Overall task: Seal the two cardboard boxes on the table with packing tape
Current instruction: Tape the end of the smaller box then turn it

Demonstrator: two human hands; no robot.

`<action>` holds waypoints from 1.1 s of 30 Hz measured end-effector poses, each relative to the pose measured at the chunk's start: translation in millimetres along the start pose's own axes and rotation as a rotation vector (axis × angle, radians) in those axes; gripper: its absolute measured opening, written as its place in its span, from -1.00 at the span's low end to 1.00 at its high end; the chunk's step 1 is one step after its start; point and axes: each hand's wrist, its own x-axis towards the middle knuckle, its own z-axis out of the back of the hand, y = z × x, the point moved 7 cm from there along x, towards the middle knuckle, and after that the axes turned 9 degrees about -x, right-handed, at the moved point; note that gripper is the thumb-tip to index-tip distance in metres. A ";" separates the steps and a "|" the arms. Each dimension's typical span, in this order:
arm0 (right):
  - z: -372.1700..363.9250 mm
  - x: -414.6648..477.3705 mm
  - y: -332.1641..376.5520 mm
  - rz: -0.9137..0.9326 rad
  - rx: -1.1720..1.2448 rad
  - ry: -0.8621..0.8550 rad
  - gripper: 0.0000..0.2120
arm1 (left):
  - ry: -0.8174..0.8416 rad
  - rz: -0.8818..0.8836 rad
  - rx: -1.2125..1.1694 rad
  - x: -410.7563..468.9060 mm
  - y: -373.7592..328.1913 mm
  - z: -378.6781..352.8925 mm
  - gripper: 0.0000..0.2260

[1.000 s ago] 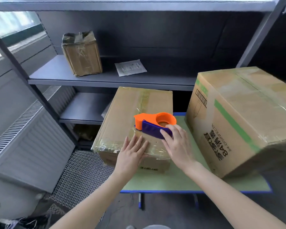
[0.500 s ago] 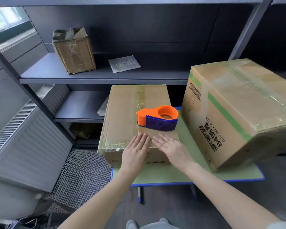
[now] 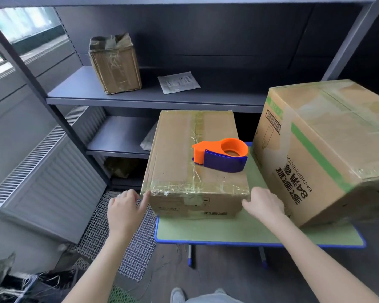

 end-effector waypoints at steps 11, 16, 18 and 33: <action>-13.0 5.5 -2.4 0.007 0.780 0.327 -0.69 | 0.124 0.065 -0.527 -2.7 9.0 -19.4 -0.77; -17.9 0.2 -3.1 -0.054 1.026 0.348 -0.76 | 0.059 0.159 -0.674 -7.5 11.3 -23.6 -0.81; -23.2 -4.5 -3.7 -0.111 1.179 0.303 -0.79 | 0.019 0.181 -0.702 -9.6 10.1 -25.1 -0.82; -15.5 15.5 9.4 -0.095 0.704 0.063 -0.74 | -0.027 0.133 -0.262 5.3 -14.7 -18.5 -0.71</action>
